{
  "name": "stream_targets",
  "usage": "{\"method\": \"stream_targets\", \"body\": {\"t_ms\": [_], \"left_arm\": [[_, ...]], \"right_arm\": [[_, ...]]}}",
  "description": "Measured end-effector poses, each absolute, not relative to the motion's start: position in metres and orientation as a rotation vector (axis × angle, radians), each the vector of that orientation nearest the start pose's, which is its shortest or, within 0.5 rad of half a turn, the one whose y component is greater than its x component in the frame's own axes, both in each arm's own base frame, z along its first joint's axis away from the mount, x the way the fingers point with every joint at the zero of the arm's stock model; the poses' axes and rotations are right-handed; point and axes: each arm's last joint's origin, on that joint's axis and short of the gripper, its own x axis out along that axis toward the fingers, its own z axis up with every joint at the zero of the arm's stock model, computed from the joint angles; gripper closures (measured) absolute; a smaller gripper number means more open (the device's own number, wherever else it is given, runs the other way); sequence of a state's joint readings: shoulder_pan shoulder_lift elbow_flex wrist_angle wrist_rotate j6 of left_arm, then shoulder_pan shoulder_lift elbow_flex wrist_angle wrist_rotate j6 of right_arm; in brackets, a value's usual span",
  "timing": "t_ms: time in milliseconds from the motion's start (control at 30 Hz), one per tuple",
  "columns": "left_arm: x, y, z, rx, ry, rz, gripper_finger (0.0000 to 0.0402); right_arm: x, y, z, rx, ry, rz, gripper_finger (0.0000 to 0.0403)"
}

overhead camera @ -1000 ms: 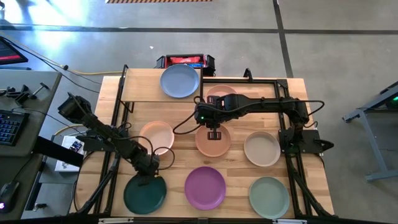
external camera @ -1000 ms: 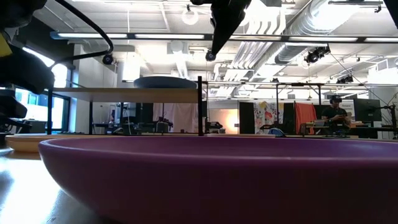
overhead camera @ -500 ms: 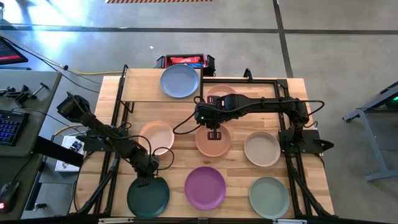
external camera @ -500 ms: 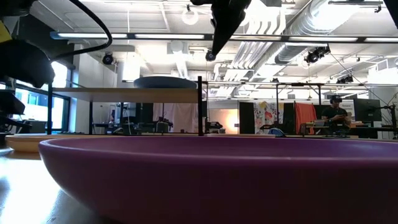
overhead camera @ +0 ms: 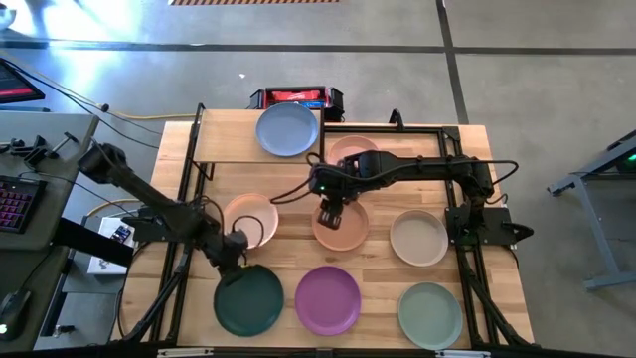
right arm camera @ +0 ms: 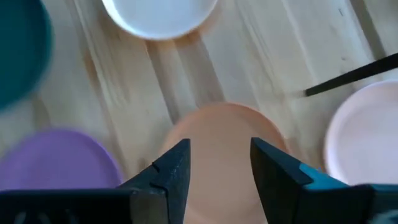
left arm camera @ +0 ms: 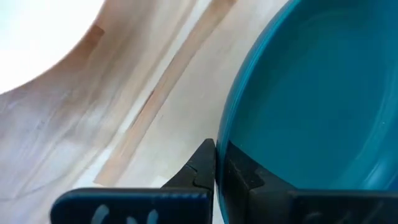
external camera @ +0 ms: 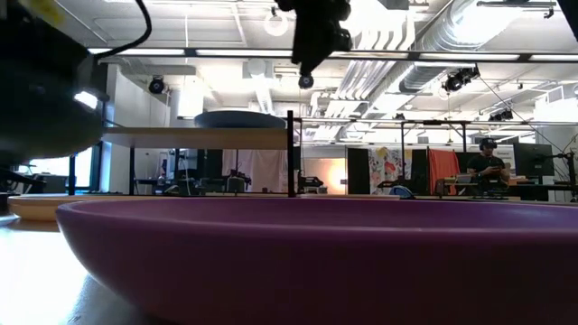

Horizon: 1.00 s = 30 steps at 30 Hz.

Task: Place and stack plates onto a shelf
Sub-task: Stack the dark green plate on top of the blue plate on the shelf

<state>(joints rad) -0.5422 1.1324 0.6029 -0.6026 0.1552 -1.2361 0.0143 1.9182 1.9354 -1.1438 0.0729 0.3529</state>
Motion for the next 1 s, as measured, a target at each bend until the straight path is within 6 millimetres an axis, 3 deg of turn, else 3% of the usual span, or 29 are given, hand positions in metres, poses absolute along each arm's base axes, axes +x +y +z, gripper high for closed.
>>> {"method": "stream_targets", "body": {"t_ms": [167,467,767,1000], "left_arm": [[0.160,-0.090,0.195,-0.968,1.214,0.262,0.0401],[0.167,-0.067,0.203,-1.085,0.980,0.473,0.0401],[0.175,-0.049,0.203,-1.104,0.868,0.589,0.0401],[0.185,-0.038,0.223,-1.052,0.739,0.627,0.0401]], "right_arm": [[0.400,0.005,0.331,0.392,1.047,-0.267,0.0256],[0.403,-0.001,0.333,0.430,1.004,-0.281,0.0256],[0.405,-0.010,0.334,0.389,0.977,-0.289,0.0256],[0.405,-0.010,0.334,0.382,0.978,-0.285,0.0256]]}}
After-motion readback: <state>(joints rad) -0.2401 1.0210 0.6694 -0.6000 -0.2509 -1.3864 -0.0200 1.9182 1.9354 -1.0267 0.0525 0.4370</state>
